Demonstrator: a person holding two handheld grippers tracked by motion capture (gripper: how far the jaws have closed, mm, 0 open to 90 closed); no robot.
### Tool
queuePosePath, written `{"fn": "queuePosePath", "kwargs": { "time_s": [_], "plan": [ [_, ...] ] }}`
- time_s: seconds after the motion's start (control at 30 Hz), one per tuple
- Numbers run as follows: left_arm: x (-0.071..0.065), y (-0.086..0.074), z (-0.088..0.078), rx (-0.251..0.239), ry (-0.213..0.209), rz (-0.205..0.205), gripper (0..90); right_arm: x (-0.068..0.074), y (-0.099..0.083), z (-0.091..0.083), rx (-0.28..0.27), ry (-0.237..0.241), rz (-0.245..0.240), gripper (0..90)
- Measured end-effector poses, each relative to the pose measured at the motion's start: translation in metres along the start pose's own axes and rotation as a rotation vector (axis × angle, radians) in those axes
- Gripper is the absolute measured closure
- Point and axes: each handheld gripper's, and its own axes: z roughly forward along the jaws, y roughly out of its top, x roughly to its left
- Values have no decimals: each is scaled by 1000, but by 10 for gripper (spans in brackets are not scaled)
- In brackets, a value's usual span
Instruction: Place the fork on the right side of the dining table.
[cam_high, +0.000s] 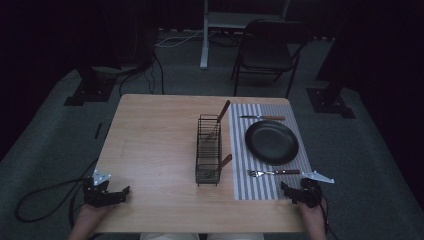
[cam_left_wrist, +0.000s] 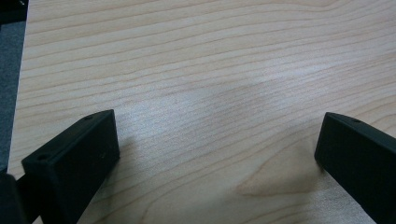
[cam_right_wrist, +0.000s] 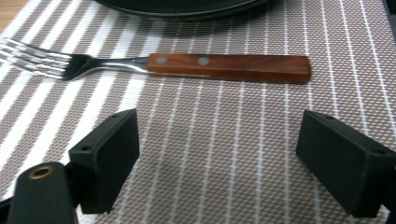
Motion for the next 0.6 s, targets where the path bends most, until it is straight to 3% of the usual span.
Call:
{"fn": "queuePosePath", "kwargs": {
  "time_s": [0.27, 0.57, 0.6],
  "plan": [
    [0, 0, 0, 0, 0, 0, 0, 16, -10, 0, -11, -88, -51, 125],
    [0, 0, 0, 0, 0, 0, 0, 24, -16, -3, -24, -151, -63, 111],
    [0, 0, 0, -1, -1, 0, 0, 24, -17, -4, -31, -174, -60, 112]
  ]
}}
